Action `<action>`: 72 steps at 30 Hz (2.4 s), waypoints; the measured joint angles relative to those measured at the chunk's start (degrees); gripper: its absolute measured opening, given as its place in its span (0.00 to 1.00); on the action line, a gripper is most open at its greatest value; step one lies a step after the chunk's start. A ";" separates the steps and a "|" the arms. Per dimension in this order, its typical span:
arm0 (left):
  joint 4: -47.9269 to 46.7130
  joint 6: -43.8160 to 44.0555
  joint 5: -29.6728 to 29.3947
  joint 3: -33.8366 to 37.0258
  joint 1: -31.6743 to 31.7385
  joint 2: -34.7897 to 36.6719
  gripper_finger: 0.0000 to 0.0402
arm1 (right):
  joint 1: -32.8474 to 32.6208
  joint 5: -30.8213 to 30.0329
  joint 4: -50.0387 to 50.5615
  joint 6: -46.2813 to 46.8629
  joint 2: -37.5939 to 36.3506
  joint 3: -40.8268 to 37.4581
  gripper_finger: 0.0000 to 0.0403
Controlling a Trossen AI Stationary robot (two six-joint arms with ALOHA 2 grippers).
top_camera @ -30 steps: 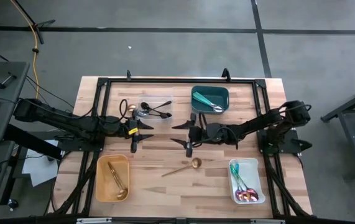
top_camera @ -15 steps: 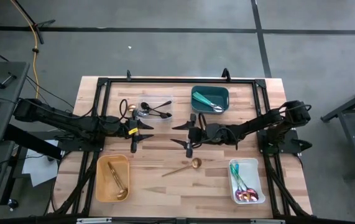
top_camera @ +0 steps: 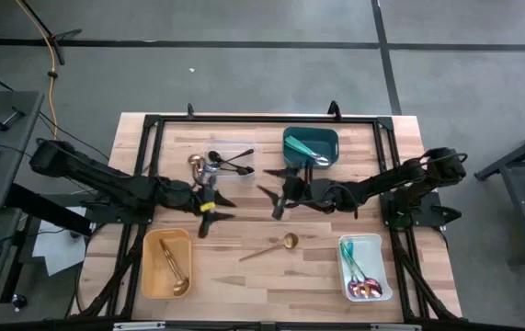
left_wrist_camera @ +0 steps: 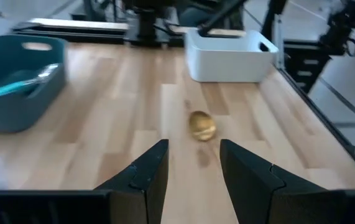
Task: Sort silverware by color (type)
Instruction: Put the gold spoon into the yellow bin
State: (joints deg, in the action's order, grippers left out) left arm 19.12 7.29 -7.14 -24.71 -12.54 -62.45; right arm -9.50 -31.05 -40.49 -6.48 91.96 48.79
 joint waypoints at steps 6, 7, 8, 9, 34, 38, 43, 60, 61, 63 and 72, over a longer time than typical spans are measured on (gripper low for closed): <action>-1.83 1.34 0.00 -12.53 -3.96 -16.79 0.34 | -0.28 -5.94 3.94 1.56 -1.74 0.00 0.55; -3.18 1.78 0.00 -14.77 -4.32 -19.53 0.34 | -0.37 -6.60 4.66 1.48 -1.74 0.00 0.55; -4.43 2.33 0.00 -17.26 -4.65 -22.42 0.34 | -0.51 -7.06 5.11 1.44 -1.74 0.00 0.55; -5.92 3.00 0.00 -19.50 -4.83 -25.03 0.34 | -0.61 -7.83 5.49 1.46 -1.74 0.00 0.55; -16.19 11.73 -17.78 -39.53 -10.33 -56.54 0.34 | -2.32 -24.39 7.74 -0.02 -1.74 -0.02 0.55; -22.06 13.70 -20.48 -39.65 -10.16 -56.42 0.29 | -2.32 -24.37 7.75 -0.02 -1.74 -0.02 0.55; -22.79 11.62 -20.84 -39.56 -10.09 -56.48 0.11 | -2.32 -24.37 7.72 0.00 -1.74 -0.02 0.55; -33.05 5.92 -16.47 -37.40 -9.84 -48.84 0.02 | -4.71 -26.23 5.95 -2.97 -1.74 -0.02 0.55; -33.25 5.87 -16.13 -36.21 -9.85 -47.30 0.02 | -5.11 -27.47 5.67 -3.64 -1.81 -0.02 0.55; -33.40 5.92 -16.14 -33.51 -9.85 -43.65 0.02 | -5.97 -29.31 5.49 -5.05 -2.31 -0.08 0.55; -29.26 11.93 -23.56 -17.23 -9.85 -23.07 0.02 | -9.23 -31.93 5.60 -6.92 -4.75 -0.04 0.55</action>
State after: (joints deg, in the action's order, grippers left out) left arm -10.15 19.22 -30.70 -41.94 -22.39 -85.52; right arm -18.72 -62.98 -34.89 -13.40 87.21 48.75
